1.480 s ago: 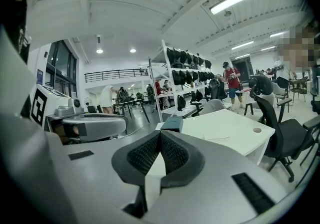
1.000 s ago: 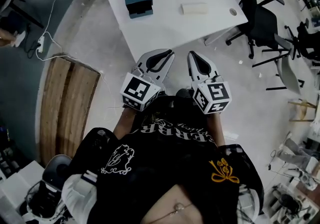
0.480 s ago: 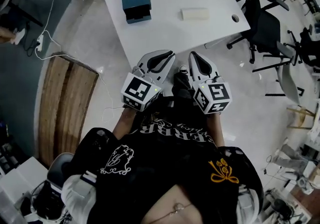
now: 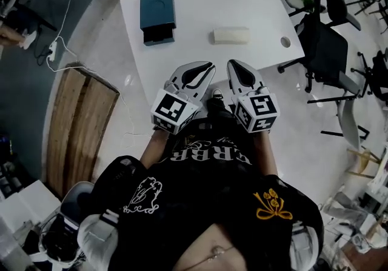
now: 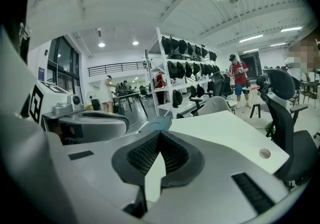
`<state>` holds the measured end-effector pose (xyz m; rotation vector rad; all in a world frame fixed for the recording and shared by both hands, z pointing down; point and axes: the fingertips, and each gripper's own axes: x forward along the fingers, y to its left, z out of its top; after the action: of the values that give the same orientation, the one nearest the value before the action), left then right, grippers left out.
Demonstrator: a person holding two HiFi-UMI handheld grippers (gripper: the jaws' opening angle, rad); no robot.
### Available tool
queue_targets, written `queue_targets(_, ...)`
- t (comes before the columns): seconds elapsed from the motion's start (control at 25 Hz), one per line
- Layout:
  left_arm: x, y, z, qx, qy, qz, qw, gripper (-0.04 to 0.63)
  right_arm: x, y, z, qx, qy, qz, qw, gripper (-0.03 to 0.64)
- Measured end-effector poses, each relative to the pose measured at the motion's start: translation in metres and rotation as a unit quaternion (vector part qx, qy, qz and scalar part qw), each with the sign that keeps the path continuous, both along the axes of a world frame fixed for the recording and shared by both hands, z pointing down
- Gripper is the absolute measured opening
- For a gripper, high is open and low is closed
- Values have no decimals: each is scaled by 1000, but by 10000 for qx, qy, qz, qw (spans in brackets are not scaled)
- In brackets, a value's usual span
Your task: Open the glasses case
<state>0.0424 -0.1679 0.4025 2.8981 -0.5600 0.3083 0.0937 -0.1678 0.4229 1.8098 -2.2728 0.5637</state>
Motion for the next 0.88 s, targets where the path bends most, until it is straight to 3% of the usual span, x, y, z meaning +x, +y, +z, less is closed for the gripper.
queue_targets(0.52,59,-48,19,-161,-388,-623,9972,40,73,-58,43,-337,138,-540,9979,15)
queue_targets(0.88,71,-70,22,-87,-508,-1049,9931,40,119,-89,95,-562,912,-814,9909,15)
